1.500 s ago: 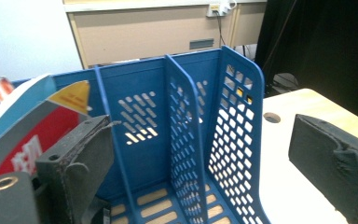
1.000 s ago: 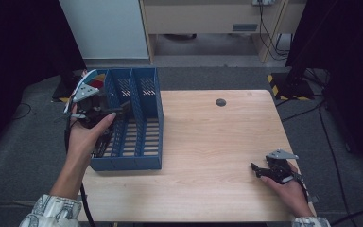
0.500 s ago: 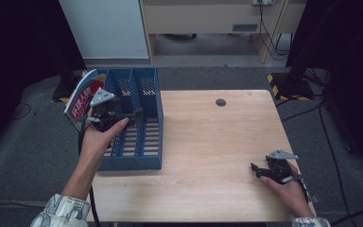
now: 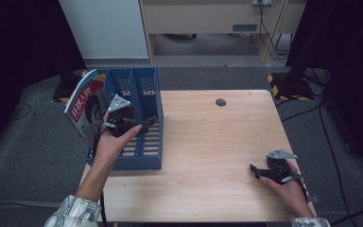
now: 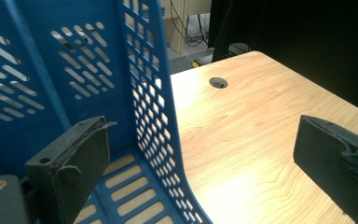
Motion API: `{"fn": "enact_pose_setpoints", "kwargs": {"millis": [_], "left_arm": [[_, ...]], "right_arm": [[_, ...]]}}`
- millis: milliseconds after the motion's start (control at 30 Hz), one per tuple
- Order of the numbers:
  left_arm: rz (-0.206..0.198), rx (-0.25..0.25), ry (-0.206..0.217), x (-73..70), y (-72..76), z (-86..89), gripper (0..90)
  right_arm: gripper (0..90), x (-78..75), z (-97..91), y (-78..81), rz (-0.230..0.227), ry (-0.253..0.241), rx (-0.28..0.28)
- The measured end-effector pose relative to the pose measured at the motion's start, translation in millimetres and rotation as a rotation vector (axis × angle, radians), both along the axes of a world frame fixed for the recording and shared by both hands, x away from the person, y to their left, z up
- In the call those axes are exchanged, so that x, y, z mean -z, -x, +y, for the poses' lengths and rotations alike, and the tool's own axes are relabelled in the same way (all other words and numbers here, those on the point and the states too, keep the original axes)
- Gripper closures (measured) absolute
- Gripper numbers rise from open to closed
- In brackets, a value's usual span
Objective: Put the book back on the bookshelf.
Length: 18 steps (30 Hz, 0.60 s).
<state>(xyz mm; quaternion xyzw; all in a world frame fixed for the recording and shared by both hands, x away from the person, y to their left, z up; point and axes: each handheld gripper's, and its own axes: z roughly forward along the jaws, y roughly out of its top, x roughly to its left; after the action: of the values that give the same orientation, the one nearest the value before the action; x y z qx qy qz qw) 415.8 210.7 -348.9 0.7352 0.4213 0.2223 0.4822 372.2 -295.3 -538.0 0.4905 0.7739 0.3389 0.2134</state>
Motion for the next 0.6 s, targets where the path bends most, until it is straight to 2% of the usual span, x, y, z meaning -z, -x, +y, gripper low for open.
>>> {"fn": "enact_pose_setpoints", "kwargs": {"millis": [600], "left_arm": [[0.033, 0.057, -0.021, 20.6, 0.0, -40.1, 2.4]], "right_arm": [[8.9, 0.5, 2.8, -0.5, 0.016, 0.007, -0.015]]}}
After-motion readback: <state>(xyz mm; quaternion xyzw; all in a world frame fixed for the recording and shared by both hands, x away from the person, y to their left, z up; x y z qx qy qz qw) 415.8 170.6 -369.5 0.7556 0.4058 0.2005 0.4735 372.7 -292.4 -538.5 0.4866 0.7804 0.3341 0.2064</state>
